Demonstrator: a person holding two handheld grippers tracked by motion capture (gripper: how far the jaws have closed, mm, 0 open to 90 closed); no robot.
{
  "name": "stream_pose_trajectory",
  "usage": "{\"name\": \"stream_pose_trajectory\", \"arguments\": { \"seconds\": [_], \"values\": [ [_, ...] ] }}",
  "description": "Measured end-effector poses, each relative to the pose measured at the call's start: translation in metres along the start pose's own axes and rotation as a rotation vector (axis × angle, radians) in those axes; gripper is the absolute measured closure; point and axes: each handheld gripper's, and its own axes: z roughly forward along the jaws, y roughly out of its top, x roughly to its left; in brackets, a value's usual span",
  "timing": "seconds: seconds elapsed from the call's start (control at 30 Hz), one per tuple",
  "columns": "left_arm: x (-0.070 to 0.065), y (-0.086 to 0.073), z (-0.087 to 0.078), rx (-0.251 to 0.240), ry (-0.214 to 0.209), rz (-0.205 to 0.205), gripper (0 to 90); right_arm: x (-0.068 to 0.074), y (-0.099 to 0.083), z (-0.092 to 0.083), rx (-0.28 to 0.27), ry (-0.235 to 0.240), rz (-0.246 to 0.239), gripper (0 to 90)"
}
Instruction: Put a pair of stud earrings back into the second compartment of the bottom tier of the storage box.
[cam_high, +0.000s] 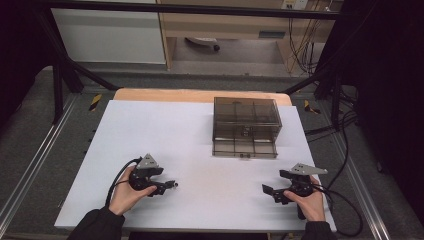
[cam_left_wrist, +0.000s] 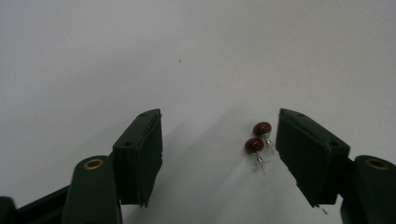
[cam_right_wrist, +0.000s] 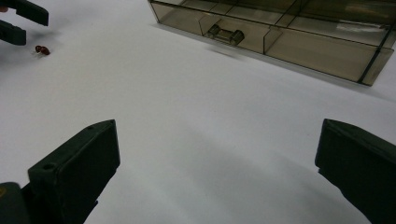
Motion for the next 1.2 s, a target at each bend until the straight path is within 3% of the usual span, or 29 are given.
{"name": "stream_pose_trajectory", "arguments": {
  "seconds": [0.77,1.2],
  "values": [
    [-0.01,0.0,0.008,0.054,-0.027,0.004,64.7,0.0,0.0,-0.001,-0.003,0.003,0.005,0.6],
    [-0.014,0.001,0.01,0.066,-0.008,0.019,75.6,0.0,0.0,-0.001,-0.002,0.003,0.006,0.6]
  ]
}}
